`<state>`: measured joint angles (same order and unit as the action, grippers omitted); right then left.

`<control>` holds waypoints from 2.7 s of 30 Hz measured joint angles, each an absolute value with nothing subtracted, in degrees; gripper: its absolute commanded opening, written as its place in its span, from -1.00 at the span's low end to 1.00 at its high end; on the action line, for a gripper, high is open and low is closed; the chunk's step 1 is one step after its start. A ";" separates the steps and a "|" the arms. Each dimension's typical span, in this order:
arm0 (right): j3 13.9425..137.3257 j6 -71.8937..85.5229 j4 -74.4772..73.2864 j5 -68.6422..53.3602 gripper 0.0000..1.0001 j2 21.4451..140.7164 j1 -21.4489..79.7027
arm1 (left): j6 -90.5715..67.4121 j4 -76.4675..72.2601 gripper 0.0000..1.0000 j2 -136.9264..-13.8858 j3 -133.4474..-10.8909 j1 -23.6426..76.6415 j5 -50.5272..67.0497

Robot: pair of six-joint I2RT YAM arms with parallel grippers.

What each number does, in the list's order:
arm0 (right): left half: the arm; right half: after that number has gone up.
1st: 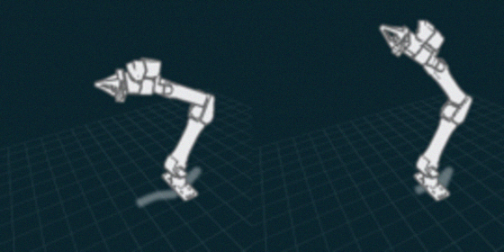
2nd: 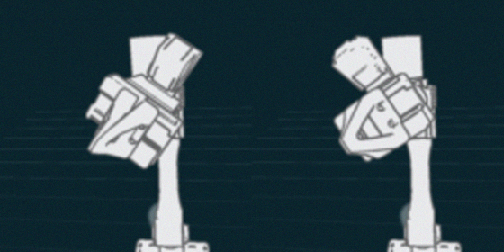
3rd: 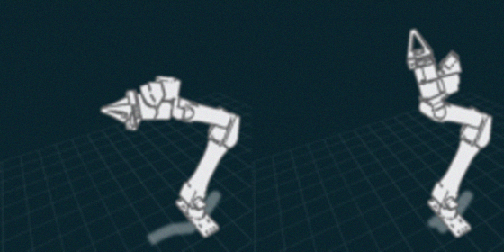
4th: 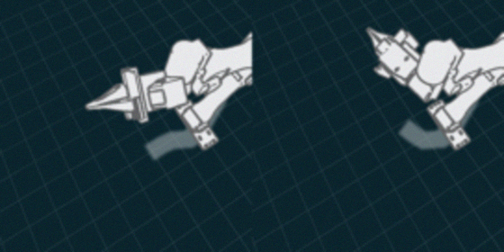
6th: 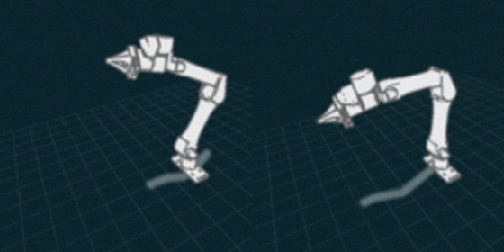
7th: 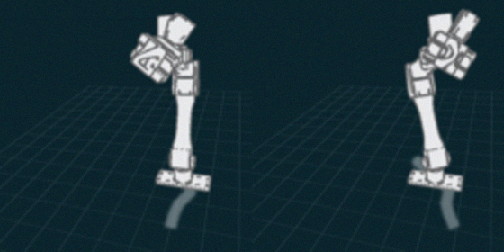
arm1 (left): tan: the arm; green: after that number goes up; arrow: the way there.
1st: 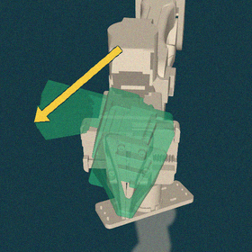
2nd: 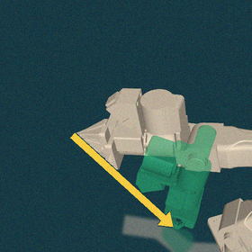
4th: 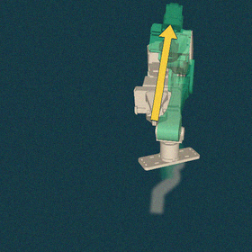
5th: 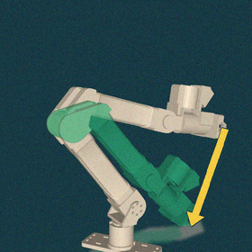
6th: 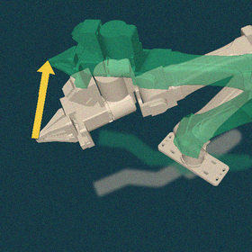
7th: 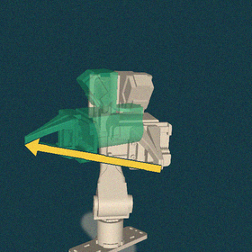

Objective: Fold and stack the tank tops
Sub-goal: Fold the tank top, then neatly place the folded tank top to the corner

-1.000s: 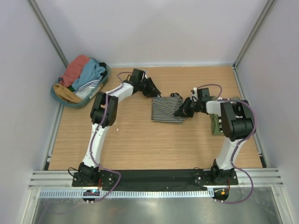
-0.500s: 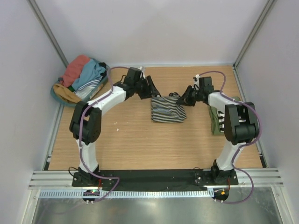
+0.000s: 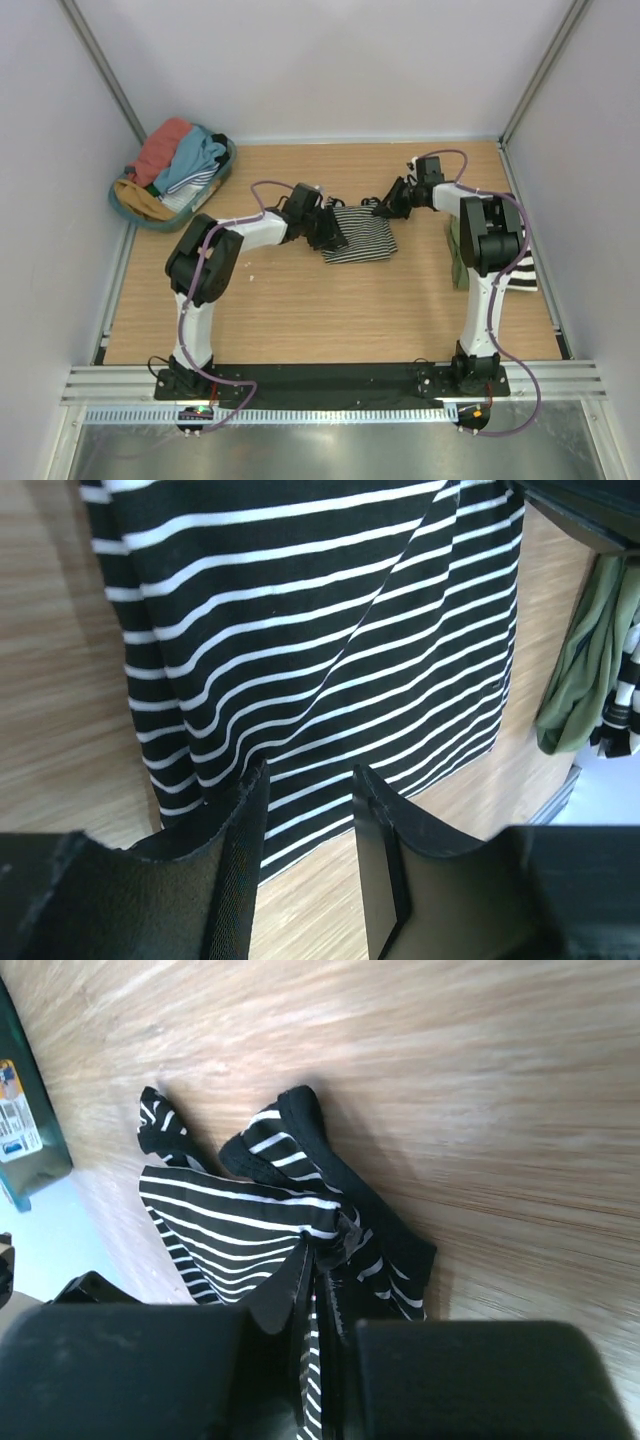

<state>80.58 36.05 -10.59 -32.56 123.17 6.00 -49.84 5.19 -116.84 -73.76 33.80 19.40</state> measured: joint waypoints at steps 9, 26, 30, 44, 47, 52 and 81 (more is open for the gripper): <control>77.47 34.48 -11.66 -27.22 0.03 117.49 5.37 | -48.27 3.99 0.44 -111.90 -69.52 33.58 14.98; 75.31 20.67 -36.12 19.73 0.41 97.76 11.77 | -45.47 14.15 0.53 -101.34 -68.93 33.23 7.94; 75.29 20.03 -41.76 31.83 0.48 98.32 14.37 | -44.16 17.02 0.55 -96.01 -68.97 33.23 6.96; 79.31 19.79 -51.99 53.58 0.75 111.59 15.07 | -41.43 20.45 0.55 -92.55 -68.31 32.08 7.07; 79.66 19.73 -52.45 54.94 0.61 113.65 15.03 | -41.39 20.40 0.54 -92.58 -68.20 31.70 7.64; 81.17 19.62 -52.86 56.71 0.08 117.64 14.41 | -41.25 20.43 0.53 -92.64 -67.92 31.16 8.62; 85.36 18.96 -53.06 55.09 -0.98 123.90 9.65 | -40.23 20.43 0.51 -92.64 -67.57 29.89 9.23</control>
